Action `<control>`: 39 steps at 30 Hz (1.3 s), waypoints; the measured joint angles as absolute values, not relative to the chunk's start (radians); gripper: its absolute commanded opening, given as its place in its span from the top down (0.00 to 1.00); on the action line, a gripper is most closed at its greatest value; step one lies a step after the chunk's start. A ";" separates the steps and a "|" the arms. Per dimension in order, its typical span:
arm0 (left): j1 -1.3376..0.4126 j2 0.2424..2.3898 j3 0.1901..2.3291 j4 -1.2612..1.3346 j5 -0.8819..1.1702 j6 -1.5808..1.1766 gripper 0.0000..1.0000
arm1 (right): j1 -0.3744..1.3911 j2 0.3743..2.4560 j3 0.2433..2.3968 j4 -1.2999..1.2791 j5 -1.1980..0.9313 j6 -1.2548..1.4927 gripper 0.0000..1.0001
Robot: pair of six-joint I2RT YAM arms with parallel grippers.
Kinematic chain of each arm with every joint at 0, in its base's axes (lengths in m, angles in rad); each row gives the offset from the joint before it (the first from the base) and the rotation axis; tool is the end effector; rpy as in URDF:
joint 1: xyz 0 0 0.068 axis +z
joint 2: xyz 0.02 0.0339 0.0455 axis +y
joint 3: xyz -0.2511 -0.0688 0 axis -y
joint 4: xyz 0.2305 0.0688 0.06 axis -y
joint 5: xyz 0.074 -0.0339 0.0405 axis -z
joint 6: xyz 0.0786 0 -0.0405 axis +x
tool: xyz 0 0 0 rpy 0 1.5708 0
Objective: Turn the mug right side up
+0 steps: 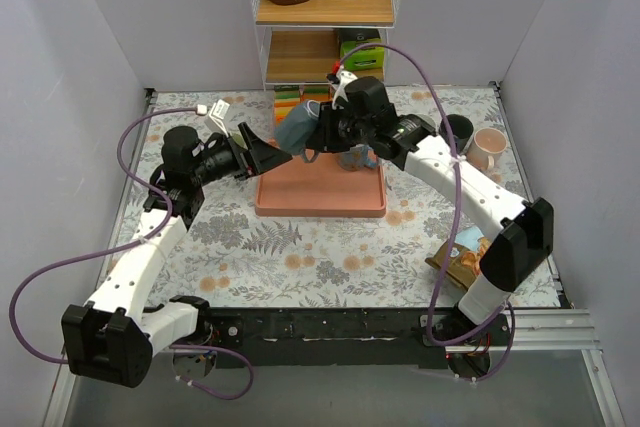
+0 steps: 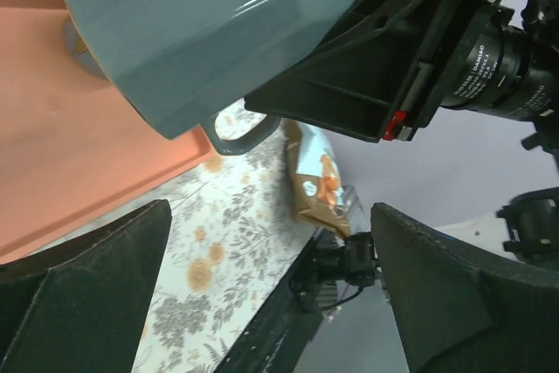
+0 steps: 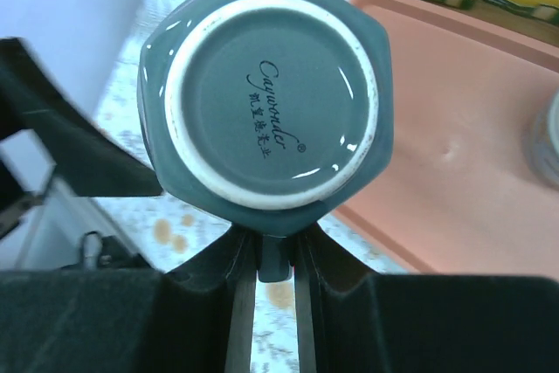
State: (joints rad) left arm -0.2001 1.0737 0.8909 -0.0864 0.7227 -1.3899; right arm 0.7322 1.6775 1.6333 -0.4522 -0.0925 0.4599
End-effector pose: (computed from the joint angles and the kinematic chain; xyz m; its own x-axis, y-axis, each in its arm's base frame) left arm 0.2503 -0.1038 0.3159 -0.8082 -0.5889 -0.0004 -0.1172 0.1614 -0.9799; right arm 0.3027 0.2819 0.3404 -0.6397 0.0193 -0.7684 -0.4934 0.7562 0.4297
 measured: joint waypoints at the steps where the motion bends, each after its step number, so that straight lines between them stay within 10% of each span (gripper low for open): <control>1: -0.206 1.075 0.891 -0.057 0.735 -1.411 0.02 | 0.725 1.654 1.625 -0.435 -0.120 0.479 0.99; 39: -0.399 1.124 0.838 0.605 0.549 -1.864 0.62 | 0.635 1.405 1.269 0.361 -0.505 1.092 0.99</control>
